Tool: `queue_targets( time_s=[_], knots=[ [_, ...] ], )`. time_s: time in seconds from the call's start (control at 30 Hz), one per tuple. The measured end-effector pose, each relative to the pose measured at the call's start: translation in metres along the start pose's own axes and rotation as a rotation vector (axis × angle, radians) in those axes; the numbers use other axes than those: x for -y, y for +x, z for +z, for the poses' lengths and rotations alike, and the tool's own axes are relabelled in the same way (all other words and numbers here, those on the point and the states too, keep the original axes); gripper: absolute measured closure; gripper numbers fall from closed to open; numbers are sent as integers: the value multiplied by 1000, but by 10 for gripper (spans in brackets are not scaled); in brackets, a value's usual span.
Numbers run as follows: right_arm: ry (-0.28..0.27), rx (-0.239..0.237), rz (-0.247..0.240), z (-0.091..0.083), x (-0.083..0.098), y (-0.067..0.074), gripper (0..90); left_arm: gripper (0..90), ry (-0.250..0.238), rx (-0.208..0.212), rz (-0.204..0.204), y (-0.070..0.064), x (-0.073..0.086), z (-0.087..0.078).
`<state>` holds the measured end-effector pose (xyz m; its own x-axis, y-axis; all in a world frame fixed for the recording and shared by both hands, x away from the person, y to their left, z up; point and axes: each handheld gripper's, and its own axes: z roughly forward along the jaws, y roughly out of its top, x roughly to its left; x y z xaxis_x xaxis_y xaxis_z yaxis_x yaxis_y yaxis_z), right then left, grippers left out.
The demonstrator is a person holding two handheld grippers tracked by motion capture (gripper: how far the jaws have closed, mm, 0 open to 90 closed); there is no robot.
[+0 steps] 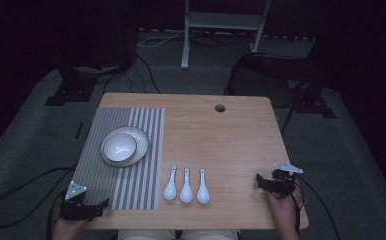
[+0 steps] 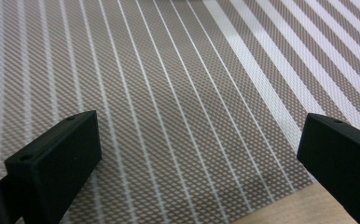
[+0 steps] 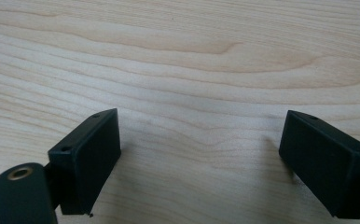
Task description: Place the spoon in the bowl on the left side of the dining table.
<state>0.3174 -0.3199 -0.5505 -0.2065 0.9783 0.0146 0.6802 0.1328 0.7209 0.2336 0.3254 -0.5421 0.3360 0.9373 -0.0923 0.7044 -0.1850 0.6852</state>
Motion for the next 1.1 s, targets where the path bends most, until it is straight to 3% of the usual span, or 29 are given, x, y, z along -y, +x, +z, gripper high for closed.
queue_targets(
  time_s=[0.2,0.3,0.5,1.1],
  knots=[
    [0,0,0,0,0,0,119,0,-19,7,23,-4,-2,-1],
    [0,0,0,0,0,0,119,0,-30,20,10,-6,-2,-1],
    [0,1,0,0,0,0,119,0,-12,22,42,-15,-6,3],
    [0,1,0,0,0,0,119,0,-15,73,61,-23,-16,5]
  ],
)
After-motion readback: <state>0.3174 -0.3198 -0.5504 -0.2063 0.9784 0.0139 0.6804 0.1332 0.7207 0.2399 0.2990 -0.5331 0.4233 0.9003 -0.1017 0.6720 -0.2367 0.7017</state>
